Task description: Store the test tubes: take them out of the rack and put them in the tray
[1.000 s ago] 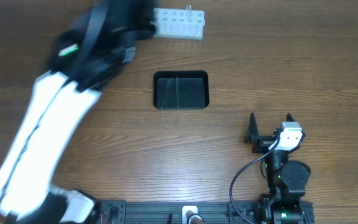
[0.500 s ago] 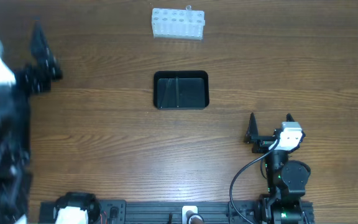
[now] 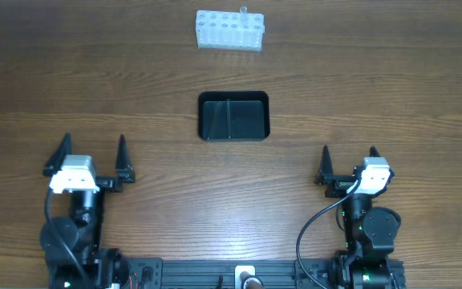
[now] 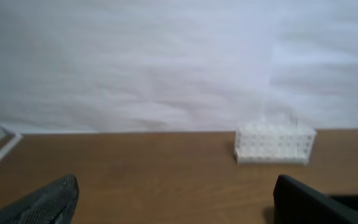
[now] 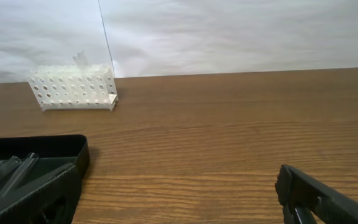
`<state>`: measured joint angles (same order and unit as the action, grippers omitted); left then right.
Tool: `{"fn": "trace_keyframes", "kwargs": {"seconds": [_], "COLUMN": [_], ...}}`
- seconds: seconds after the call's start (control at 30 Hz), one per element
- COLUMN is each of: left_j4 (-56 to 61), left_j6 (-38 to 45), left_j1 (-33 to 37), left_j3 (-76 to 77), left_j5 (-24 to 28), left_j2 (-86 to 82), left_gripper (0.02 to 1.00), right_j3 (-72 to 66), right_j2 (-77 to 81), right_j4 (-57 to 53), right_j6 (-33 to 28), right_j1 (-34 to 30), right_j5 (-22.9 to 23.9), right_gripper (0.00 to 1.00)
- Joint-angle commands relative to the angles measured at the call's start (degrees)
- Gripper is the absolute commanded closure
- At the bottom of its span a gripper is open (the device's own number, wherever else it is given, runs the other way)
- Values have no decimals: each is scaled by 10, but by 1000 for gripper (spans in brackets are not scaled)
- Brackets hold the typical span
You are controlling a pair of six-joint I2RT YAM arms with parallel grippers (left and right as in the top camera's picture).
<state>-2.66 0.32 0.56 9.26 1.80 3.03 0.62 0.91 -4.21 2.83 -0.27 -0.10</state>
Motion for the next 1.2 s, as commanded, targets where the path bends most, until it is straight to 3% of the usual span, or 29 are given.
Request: {"fn": "trace_keyframes", "kwargs": {"seconds": [0.03, 0.93, 1.2], "left_j4": [7, 4, 4], "left_j6": [9, 9, 9], "left_j1": [3, 3, 3], "left_j3": [-40, -47, -47], "left_j5": [18, 18, 18], "left_j2": [-24, -24, -24], "left_gripper": [20, 18, 18], "right_j3": [-3, -3, 12], "right_j2": [-3, -2, 111], "right_j4": [-1, -1, 161], "right_j6": [1, 1, -30], "right_j1": [3, 3, 2], "right_j5": [2, 2, 21], "right_gripper": [9, 9, 9]}}
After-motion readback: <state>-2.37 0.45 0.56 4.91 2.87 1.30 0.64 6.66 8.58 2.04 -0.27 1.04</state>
